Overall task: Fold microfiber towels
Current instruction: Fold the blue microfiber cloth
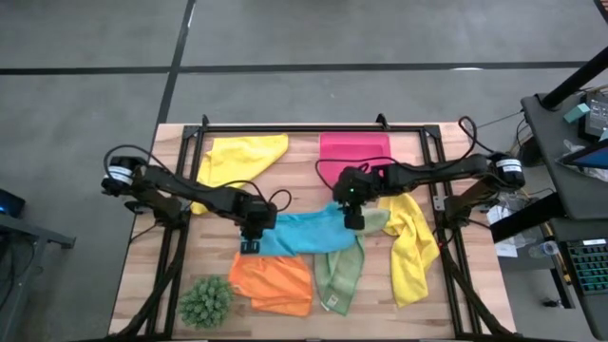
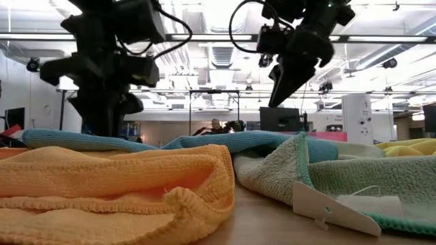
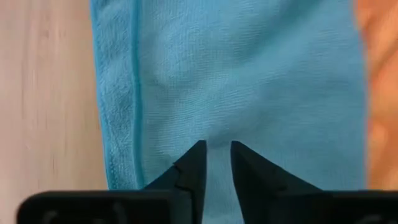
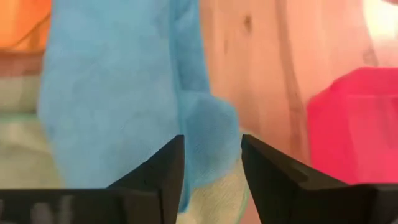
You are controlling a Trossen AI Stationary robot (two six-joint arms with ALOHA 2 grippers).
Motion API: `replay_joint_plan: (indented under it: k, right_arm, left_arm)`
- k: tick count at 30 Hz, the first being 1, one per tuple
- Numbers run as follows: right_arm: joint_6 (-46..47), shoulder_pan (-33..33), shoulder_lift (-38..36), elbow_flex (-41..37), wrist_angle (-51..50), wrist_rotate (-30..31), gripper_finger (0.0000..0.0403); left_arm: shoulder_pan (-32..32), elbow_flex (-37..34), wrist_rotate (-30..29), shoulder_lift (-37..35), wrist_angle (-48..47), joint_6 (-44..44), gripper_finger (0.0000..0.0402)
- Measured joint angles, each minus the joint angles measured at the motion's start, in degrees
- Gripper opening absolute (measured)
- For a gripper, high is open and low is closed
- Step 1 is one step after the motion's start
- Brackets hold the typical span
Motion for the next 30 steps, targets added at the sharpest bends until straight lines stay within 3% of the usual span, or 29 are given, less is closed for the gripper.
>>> replay_joint_plan:
  k: [9, 17, 30]
  right_arm:
    - [4.4, -2.2, 1.0, -7.3, 10.7, 0.0, 0.0142]
    - [7.7, -2.4, 1.0, -13.2, 21.8, -0.1, 0.0134]
    - [7.5, -2.4, 1.0, -14.4, 25.7, 0.0, 0.0134]
  left_arm:
    - [0.0, -4.0, 0.0, 2.6, 0.5, -3.0, 0.0009]
    - [0.0, -5.4, -1.2, 2.5, -1.9, -3.2, 0.0000]
    - [1.0, -5.2, -22.6, -1.7, -19.2, -13.4, 0.0000]
